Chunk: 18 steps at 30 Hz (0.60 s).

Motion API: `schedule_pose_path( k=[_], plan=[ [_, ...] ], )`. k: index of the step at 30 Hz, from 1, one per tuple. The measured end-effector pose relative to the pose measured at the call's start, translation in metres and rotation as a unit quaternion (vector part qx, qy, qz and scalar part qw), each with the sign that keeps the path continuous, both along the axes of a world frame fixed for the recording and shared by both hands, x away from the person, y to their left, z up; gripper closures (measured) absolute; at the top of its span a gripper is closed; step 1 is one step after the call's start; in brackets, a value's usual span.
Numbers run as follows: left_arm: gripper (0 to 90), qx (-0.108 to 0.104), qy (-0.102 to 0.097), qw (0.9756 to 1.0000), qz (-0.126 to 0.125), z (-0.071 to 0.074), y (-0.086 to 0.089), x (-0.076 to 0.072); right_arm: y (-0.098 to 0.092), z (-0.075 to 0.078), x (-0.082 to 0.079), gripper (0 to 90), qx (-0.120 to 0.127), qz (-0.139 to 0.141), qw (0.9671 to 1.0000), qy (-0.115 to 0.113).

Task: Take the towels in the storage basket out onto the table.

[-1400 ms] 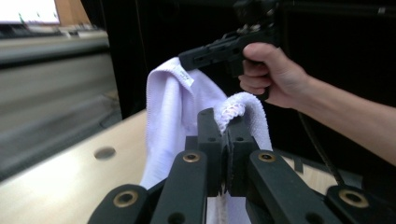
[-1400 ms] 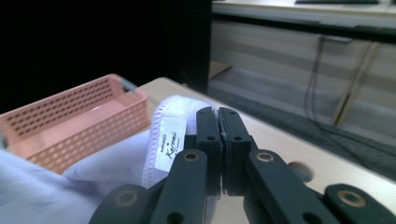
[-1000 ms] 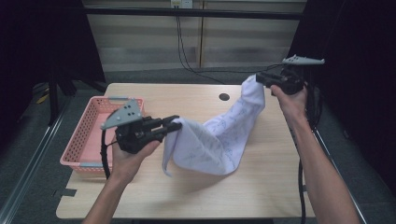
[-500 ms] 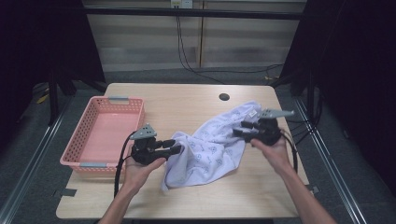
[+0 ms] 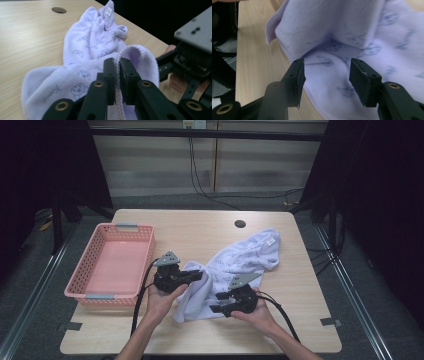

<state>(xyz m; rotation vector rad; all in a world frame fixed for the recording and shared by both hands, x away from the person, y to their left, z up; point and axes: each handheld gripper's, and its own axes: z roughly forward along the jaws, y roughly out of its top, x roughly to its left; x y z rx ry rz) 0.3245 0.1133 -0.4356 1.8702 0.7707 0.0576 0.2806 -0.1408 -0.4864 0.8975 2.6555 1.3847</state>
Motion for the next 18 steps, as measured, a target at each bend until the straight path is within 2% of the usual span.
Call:
schedule_pose_path(
  k=[2,5,6,7,8,9,10,11,12,13,14,15,16,17,18],
  plan=[
    [75.9,-0.002,0.003,1.0,0.005,-0.001,0.002,0.0,0.005,-0.005,0.001,47.9,-0.006,0.002,1.0,0.003],
    [70.8,-0.003,0.011,0.9998,0.014,-0.005,0.007,0.002,0.013,-0.013,0.002,47.0,-0.03,0.01,0.9995,-0.01],
    [67.3,-0.003,0.011,0.9998,0.014,-0.005,0.007,0.002,0.013,-0.013,0.002,47.0,-0.03,0.01,0.9995,-0.01],
    [65.0,0.001,0.013,0.9998,0.014,-0.006,0.009,0.002,0.017,-0.018,-0.003,48.6,-0.051,0.016,0.9981,-0.03],
    [65.0,0.004,0.014,0.9998,0.016,-0.007,0.01,0.002,0.017,-0.018,-0.003,48.6,-0.051,0.016,0.9981,-0.03],
    [60.0,0.008,0.017,0.9995,0.024,-0.009,0.011,0.002,0.018,-0.018,-0.009,67.2,-0.07,0.007,0.9962,-0.05],
    [58.3,0.008,0.017,0.9995,0.024,-0.009,0.011,0.002,0.018,-0.018,-0.009,67.2,-0.07,0.007,0.9962,-0.05],
    [57.6,0.019,0.017,0.9993,0.027,-0.011,0.013,0.002,0.013,-0.014,-0.007,83.1,-0.078,-0.004,0.9965,-0.031],
    [57.1,0.019,0.017,0.9993,0.027,-0.011,0.013,0.002,0.013,-0.014,-0.007,83.1,-0.078,-0.004,0.9965,-0.031],
    [55.7,0.021,0.017,0.9991,0.032,-0.012,0.013,0.001,0.002,-0.012,-0.006,88.3,-0.074,-0.012,0.9968,-0.025],
    [55.7,0.024,0.019,0.999,0.032,-0.013,0.014,0.002,0.002,-0.012,-0.006,88.3,-0.074,-0.012,0.9968,-0.025],
    [52.1,0.029,0.024,0.9986,0.037,-0.016,0.015,0.004,-0.02,-0.002,-0.003,88.9,-0.047,-0.027,0.9985,-0.011],
    [51.4,0.029,0.027,0.9985,0.037,-0.018,0.016,0.006,-0.028,0.002,-0.003,89.0,-0.037,-0.033,0.9987,-0.009],
    [51.3,0.029,0.027,0.9985,0.037,-0.018,0.016,0.006,-0.028,0.002,-0.003,89.0,-0.037,-0.033,0.9987,-0.009],
    [51.2,0.032,0.031,0.9982,0.039,-0.02,0.015,0.008,-0.051,0.013,-0.002,89.1,-0.026,-0.058,0.9978,-0.017]
  ],
)
